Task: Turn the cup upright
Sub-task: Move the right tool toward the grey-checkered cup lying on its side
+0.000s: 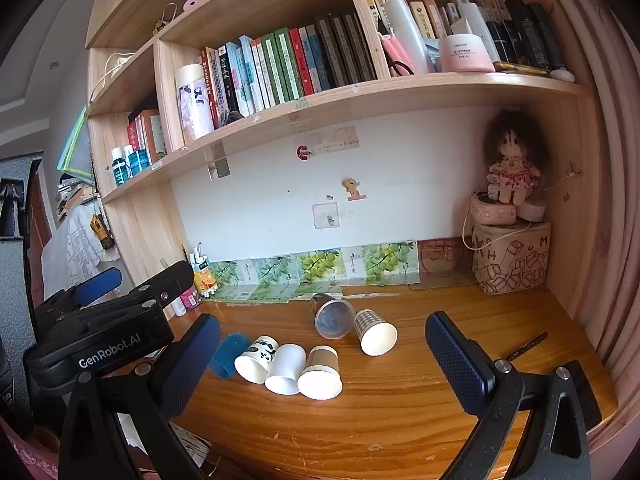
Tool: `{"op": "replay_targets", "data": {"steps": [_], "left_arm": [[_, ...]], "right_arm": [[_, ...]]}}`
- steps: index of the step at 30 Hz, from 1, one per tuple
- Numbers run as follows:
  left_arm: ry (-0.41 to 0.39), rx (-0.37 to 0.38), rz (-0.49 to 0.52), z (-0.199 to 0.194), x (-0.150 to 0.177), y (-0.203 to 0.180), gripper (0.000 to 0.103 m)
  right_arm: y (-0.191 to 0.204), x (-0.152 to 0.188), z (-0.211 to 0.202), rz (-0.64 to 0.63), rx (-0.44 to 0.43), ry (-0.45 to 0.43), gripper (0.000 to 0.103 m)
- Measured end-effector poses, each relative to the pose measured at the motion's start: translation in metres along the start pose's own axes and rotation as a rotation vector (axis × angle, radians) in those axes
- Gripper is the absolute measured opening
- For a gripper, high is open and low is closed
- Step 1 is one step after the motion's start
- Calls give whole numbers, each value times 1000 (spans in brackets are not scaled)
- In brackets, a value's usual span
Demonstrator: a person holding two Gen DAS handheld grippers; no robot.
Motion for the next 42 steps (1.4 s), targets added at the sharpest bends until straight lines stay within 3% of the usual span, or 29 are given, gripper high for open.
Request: {"op": "replay_targets", "data": {"steps": [10,24,42], "left_arm": [[66,-26,-3,12,6,7,102],[116,-58,-54,40,7,58,102],[191,58,13,98,-11,118,102]], "right_arm": [[2,4,13,21,-10,54,103],[42,-3,53,-20,-17,121,103],[90,-10,114,105,39,187,103]]}}
Point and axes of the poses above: each gripper's, at about its wrist camera, not at the fingertips, and z roughly the way its jaws point, y to its left, x to its underside, the point moved 5 cm from there along z, roughly the way its jaws point, and after that the axes turned 8 degrees about y, right-handed, at the moved point
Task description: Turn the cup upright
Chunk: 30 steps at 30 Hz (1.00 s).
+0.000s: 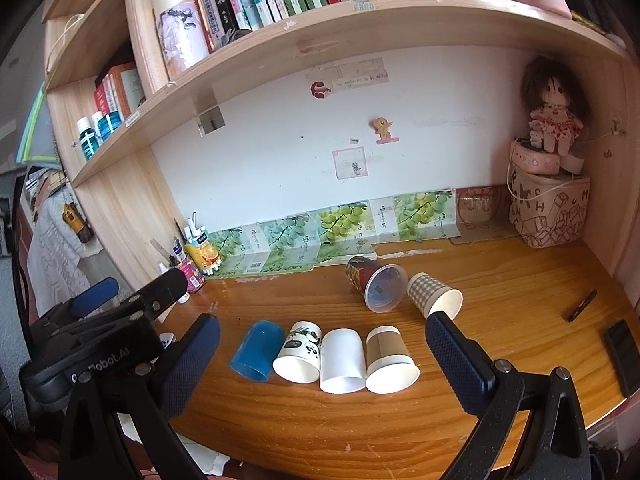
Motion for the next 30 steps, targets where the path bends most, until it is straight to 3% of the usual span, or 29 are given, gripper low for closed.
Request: {"op": "replay_targets", "data": {"steps": [5,8,23,30], "left_arm": [[8,64,16,18,-5,14,102],[53,110,23,32,-9,17,102],[179,342,100,65,-16,-7,102],[174,336,167,69,-28,-34,102]], "right_arm": [[7,0,17,48,35,24,103],[11,0,26,64,79,49,103],[-17,2,36,231,199,128,103],[-50,-3,32,281,195,141,103]]}}
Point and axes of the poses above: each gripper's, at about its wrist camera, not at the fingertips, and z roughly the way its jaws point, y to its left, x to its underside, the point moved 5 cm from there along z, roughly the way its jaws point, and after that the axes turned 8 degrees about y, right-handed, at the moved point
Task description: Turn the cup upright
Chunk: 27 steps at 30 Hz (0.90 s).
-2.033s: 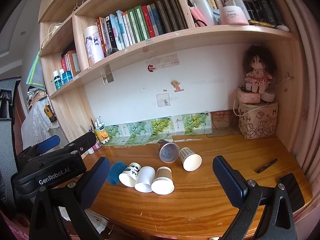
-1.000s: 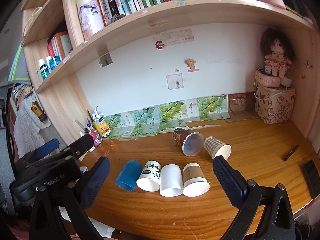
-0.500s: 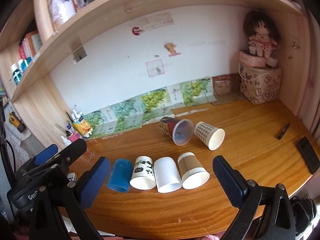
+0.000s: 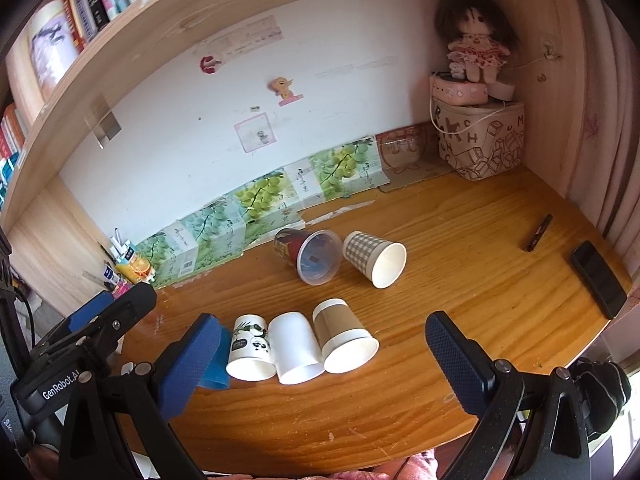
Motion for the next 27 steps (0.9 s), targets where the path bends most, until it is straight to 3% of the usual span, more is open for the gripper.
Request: {"op": "replay_targets", "data": {"steps": [6,14,20,27], "left_arm": [[55,61,71,16,-19,-28,102],[82,39,228,44,-45,-68,102],[137,12,407,74,-57,-98,102],[212,-28,690,115,-54,-129,102]], "right_arm": [[-36,-20,12,112,-89,53,103],[-89,-38,37,315,-216,132,103],[-117,-50,56,429,-274,186,103],[-142,-64,79,522,-319,197,103]]}}
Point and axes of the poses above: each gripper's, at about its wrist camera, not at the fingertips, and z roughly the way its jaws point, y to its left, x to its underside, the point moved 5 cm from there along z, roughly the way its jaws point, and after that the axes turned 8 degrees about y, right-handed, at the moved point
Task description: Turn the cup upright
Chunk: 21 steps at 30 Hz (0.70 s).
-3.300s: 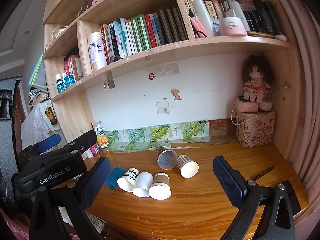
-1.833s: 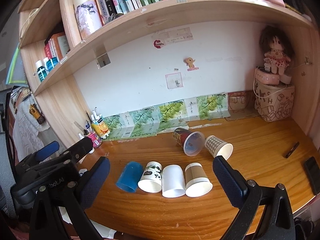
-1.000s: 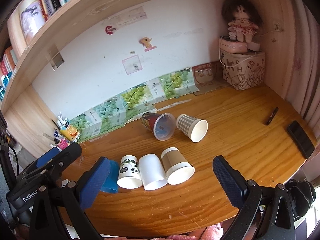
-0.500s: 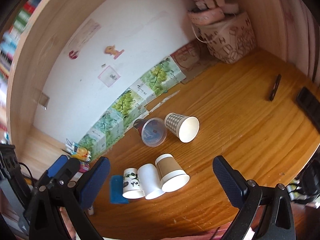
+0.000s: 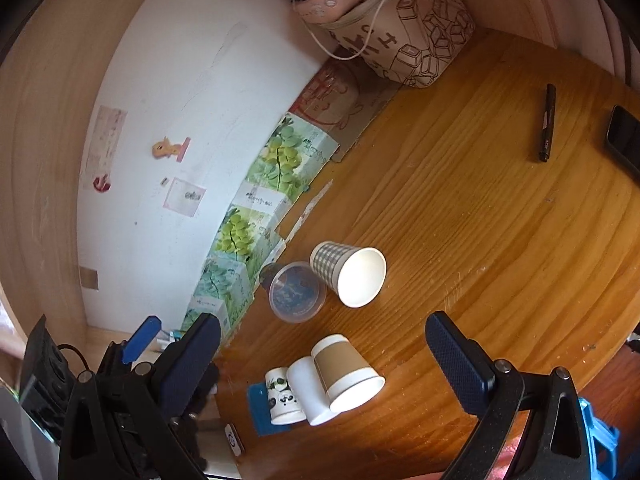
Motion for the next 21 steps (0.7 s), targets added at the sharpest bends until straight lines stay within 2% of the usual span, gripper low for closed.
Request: {"op": "replay_targets", "data": {"steps": [4,9,15,21], "left_arm": [[77,8,137,30,-9,-12,102],[163,27,253,65,-16,-21,102],[274,60,318,107,-19,-30,102],[340,60,350,136,-21,-35,102]], "right_arm": [[-8,-11,4,34,-13,-17,103],[-21,-22,8,75,-21,-53,103],[-41,-22,8,108,5,-100,103],[-56,-16,9,131,13,-120,103]]}}
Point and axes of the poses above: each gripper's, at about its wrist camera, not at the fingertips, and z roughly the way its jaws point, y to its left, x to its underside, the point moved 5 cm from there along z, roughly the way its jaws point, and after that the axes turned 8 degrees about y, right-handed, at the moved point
